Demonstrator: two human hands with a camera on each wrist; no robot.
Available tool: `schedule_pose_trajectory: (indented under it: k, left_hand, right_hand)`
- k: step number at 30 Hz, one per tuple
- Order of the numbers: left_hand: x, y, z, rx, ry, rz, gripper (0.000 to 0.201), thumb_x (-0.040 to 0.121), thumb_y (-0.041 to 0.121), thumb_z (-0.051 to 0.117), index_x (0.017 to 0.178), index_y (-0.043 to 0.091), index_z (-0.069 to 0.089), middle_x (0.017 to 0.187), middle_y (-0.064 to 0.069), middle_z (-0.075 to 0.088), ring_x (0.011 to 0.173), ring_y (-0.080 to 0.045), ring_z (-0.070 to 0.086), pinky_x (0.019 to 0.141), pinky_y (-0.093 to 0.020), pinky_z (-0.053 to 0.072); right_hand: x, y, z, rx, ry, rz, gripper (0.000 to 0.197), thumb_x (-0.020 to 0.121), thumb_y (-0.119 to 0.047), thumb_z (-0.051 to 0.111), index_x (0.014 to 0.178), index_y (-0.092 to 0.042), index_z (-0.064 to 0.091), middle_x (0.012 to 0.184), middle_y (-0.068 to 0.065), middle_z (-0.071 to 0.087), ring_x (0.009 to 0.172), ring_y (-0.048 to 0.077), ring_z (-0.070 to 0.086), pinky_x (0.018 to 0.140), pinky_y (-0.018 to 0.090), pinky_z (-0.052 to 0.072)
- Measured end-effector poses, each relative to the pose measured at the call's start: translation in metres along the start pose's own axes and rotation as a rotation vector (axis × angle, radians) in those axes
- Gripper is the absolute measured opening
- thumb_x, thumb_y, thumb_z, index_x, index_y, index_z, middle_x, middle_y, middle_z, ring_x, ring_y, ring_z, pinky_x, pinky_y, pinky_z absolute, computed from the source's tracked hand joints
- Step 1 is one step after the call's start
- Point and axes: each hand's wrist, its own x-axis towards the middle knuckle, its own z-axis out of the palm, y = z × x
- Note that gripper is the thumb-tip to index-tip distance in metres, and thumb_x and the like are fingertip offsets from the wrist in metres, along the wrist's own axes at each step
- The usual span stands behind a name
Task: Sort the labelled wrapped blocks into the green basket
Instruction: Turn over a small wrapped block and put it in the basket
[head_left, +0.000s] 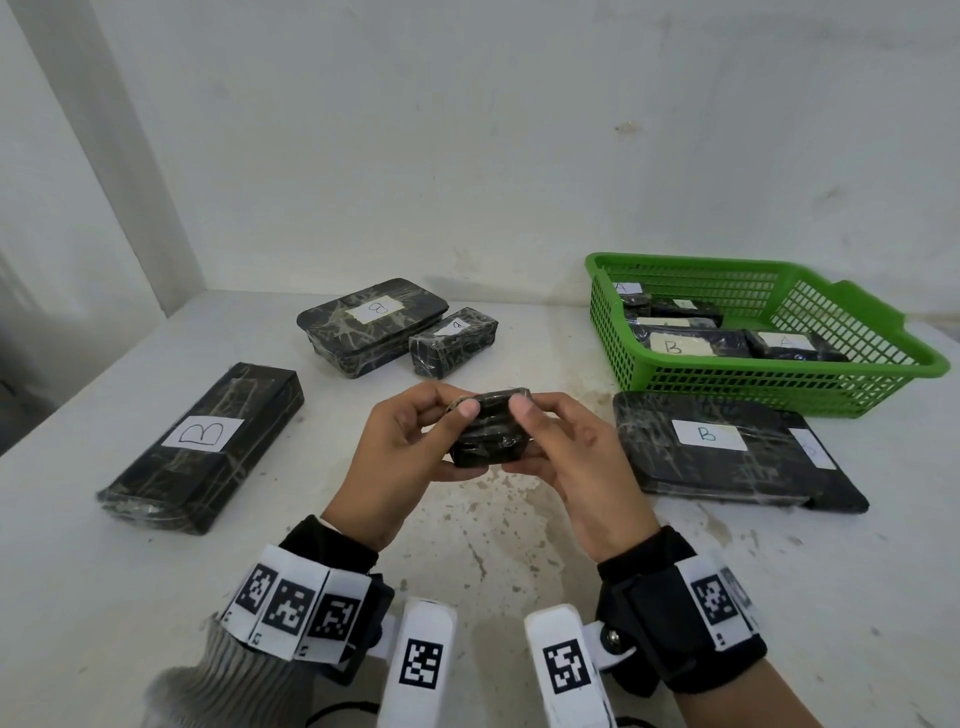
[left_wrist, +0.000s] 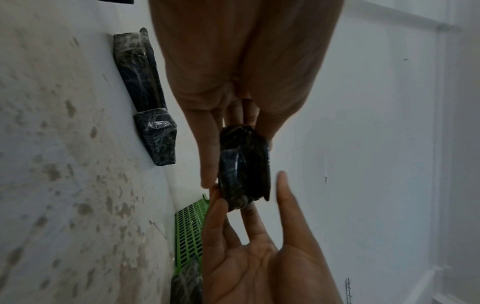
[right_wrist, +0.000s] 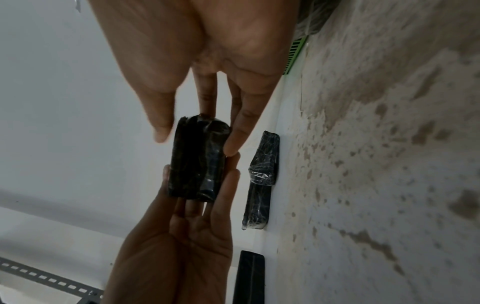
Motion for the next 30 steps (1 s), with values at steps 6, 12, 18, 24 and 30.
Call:
schedule_pose_trajectory:
  k: [6,12,18,24,30]
  left_hand:
    - [-0.0018,0.0004,0.0021,0.025,-0.077,-0.038,0.039,0.082,0.032,0.062,0.096,-0.004,0.065,0.096,-0.022,0.071,0.089,-0.028,0.072,0.071,-0.036,0.061]
    - [-0.001,-0.0006,0.0014,0.066,-0.041,-0.01,0.032,0.082,0.029,0.062,0.086,-0.002,0.063,0.09,-0.024,0.07,0.082,-0.027,0.072,0.069,-0.038,0.062]
    - [-0.0012,-0.0002,0.001,0.048,-0.093,-0.059,0.023,0.087,0.032,0.07,0.083,0.009,0.07,0.094,-0.021,0.071,0.085,-0.024,0.07,0.073,-0.034,0.06]
    - [-0.0014,0.0002,0.0031,0.081,-0.072,-0.025,0.025,0.081,0.03,0.064,0.076,0.005,0.065,0.078,-0.014,0.068,0.072,-0.02,0.067,0.067,-0.031,0.06]
    - [-0.0001,-0.0006,-0.0004,0.059,-0.104,-0.055,0.031,0.085,0.036,0.074,0.084,0.006,0.068,0.089,-0.022,0.069,0.081,-0.022,0.068,0.07,-0.03,0.058]
  right_hand:
    - [-0.001,-0.0001,-0.0038,0.044,0.045,0.012,0.03,0.088,-0.021,0.066,0.094,0.007,0.061,0.088,0.02,0.073,0.077,0.025,0.072,0.059,0.026,0.056]
    - [-0.0023,-0.002,0.0003,0.024,0.038,0.04,0.034,0.083,-0.031,0.068,0.09,0.002,0.062,0.086,0.015,0.074,0.077,0.023,0.072,0.06,0.027,0.056]
    - [-0.0026,-0.0034,-0.001,0.004,0.069,0.024,0.036,0.077,-0.036,0.069,0.08,-0.002,0.059,0.084,0.014,0.073,0.08,0.026,0.072,0.06,0.029,0.056]
    - [-0.0021,0.0009,0.001,-0.012,0.089,0.019,0.03,0.083,-0.029,0.07,0.072,-0.005,0.057,0.077,0.014,0.07,0.076,0.024,0.07,0.058,0.028,0.055]
    - [-0.0017,0.0009,0.0015,-0.041,0.073,0.004,0.036,0.071,-0.037,0.074,0.068,-0.009,0.05,0.08,0.02,0.062,0.078,0.024,0.069,0.06,0.028,0.055]
